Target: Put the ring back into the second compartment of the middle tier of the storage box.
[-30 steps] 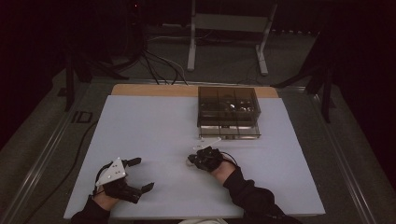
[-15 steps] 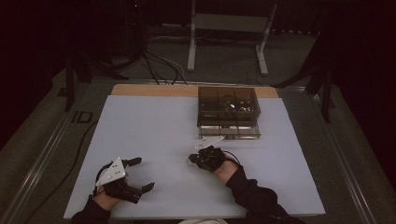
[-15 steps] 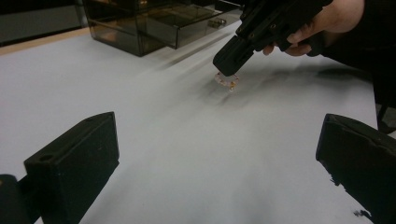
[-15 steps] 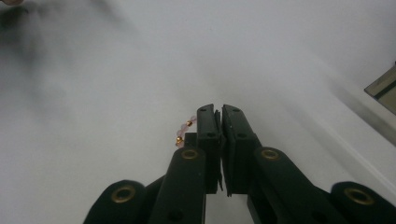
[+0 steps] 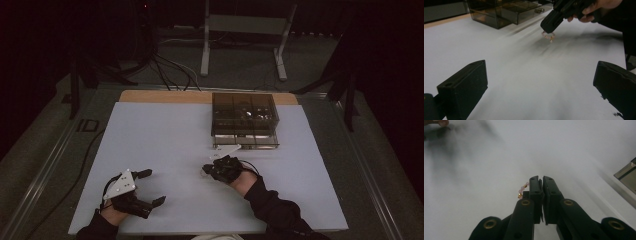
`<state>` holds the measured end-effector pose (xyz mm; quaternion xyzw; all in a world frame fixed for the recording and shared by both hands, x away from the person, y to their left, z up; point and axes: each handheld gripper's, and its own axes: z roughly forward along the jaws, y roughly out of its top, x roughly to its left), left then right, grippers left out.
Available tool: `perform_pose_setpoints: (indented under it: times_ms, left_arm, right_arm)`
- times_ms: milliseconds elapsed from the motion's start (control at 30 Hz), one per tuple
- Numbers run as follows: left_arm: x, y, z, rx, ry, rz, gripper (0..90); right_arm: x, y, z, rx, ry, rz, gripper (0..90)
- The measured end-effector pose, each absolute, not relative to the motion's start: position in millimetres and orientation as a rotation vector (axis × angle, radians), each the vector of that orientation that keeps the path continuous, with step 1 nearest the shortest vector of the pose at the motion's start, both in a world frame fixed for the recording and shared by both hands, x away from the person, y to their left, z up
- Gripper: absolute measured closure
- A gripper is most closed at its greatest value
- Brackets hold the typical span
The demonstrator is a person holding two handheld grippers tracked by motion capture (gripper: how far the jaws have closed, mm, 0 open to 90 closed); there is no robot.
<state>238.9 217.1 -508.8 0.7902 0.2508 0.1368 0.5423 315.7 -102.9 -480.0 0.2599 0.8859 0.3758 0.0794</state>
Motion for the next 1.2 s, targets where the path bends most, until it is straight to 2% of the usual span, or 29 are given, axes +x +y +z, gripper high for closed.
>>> perform_pose_setpoints:
  times_ms: [1200]
  left_arm:
    - [240,217,-509,1.870,0.593,0.319,0.8]
  right_arm:
    - [326,-134,-451,0.823,2.563,1.150,86.5]
